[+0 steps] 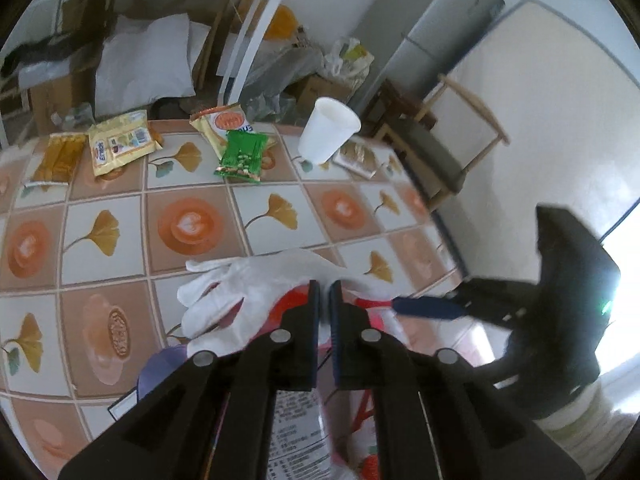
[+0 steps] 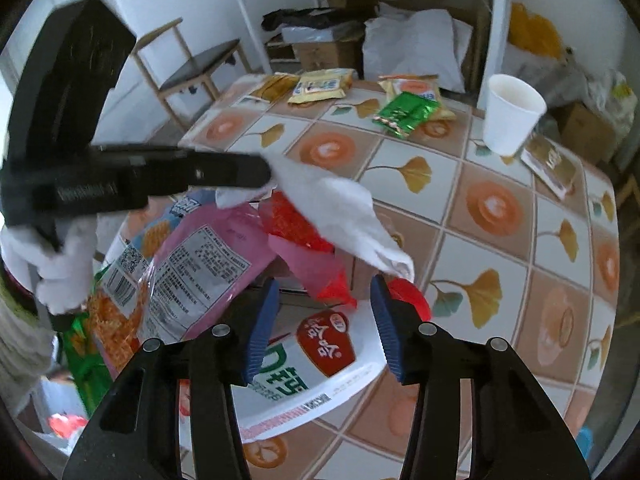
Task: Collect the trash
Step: 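Grasp the white glove with the left tool while the right tool grasps the red plastic bag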
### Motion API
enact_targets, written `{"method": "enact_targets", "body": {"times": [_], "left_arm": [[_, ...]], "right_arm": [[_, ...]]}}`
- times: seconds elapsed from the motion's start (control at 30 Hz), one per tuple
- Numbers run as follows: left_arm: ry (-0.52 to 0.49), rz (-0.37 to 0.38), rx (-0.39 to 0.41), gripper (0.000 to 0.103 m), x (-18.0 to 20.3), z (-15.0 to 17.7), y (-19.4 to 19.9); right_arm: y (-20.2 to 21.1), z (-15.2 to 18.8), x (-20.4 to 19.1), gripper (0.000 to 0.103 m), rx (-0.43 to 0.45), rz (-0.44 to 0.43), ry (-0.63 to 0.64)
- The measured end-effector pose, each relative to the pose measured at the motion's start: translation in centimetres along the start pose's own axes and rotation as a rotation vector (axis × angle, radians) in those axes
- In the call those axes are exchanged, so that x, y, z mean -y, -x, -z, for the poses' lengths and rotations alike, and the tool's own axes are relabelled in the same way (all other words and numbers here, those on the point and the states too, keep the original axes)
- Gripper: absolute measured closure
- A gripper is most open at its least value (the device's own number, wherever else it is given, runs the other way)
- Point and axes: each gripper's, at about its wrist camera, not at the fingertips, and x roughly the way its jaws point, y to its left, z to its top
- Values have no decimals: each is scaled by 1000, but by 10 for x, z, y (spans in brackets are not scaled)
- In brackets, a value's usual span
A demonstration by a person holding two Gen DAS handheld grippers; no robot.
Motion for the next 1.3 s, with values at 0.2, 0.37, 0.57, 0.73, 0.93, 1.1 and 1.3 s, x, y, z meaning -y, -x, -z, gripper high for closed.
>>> {"method": "enact_targets", "body": {"times": [0.2,0.37,0.57,0.73,0.93,1.1,1.3], "left_arm": [[84,77,59,99,-13,-4,14],[140,126,107,99,-23,-6,24],[163,156,128,99,-29,-8,31],[165,166,151,99,-30,-8,36],[155,166,195,99,-29,-9,44],[154,167,243,99,-28,-10,52],[160,177,310,99,-27,-11,63]], "right_arm": [[-12,-6,-5,59,-27,8,15],[-22,-8,-6,59,-56,21,30],[-37,-11,-15,64,-95,60,85],[-45,-12,-16,89,-113,81,93],[-32,-13,-12,99,-61,62,50],[-14,-17,-6,101,8,64,5],[5,-16,7,102,71,75,-60]]}}
